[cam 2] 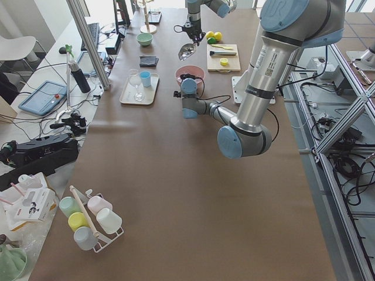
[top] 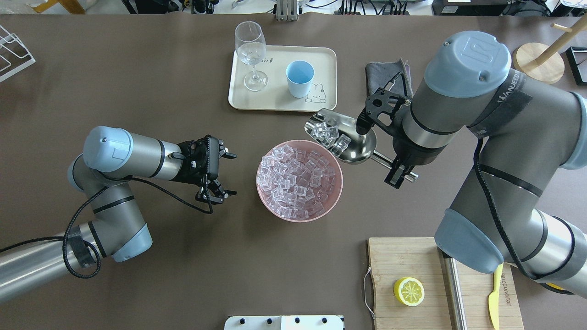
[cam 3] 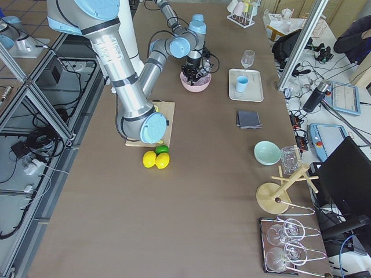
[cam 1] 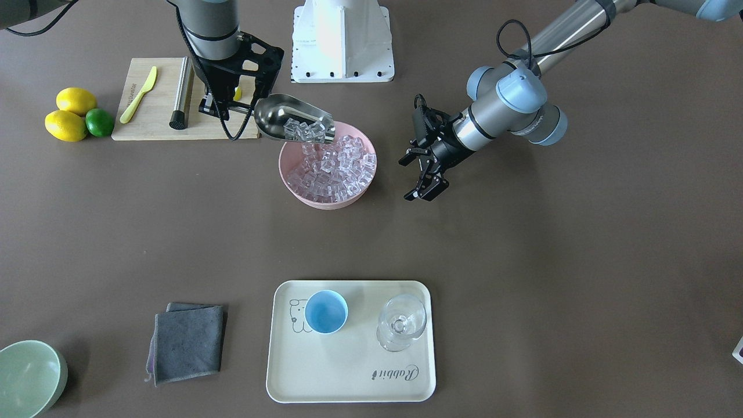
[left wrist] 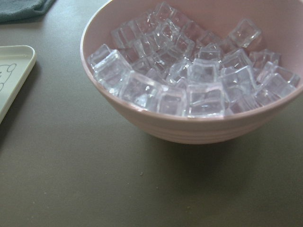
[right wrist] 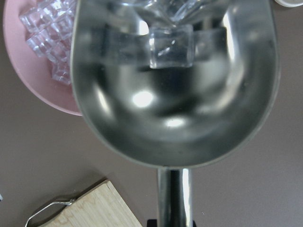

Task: Put ice in cup with scoop
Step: 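Lift the filled scoop and carry it over the blue cup on the tray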

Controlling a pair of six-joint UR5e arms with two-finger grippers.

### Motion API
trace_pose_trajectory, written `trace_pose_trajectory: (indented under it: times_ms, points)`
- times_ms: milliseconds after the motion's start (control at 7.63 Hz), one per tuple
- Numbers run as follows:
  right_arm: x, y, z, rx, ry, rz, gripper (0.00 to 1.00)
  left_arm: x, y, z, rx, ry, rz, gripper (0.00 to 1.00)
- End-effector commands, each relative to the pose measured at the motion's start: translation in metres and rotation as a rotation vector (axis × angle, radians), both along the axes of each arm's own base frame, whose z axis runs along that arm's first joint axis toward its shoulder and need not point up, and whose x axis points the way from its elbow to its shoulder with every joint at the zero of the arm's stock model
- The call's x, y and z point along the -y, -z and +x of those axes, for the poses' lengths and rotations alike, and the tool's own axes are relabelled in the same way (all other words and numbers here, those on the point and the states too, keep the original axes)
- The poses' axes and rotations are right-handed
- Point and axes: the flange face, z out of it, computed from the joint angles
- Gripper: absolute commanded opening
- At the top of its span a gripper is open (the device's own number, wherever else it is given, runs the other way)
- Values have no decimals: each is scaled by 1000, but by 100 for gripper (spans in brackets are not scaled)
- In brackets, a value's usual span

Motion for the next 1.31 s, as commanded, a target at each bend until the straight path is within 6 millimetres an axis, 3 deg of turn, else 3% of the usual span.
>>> trace_pose_trajectory:
  times_ms: [0,262,655,917,1179]
  points:
    - [28,-4,0,-31,-215,-168,0,3,-1,-3,0,5,2,98]
    - [50,11,-25,-54,-403,-351,0,23,0,-22,0,42,0,98]
    - [53,23,-30,-45,-443,-405,0,26,0,-28,10,51,-7,98]
    - [74,39,-54,-55,-437,-444,0,24,2,-27,10,43,-2,98]
    - [126,54,-66,-65,-441,-564,0,23,2,-28,7,44,0,98]
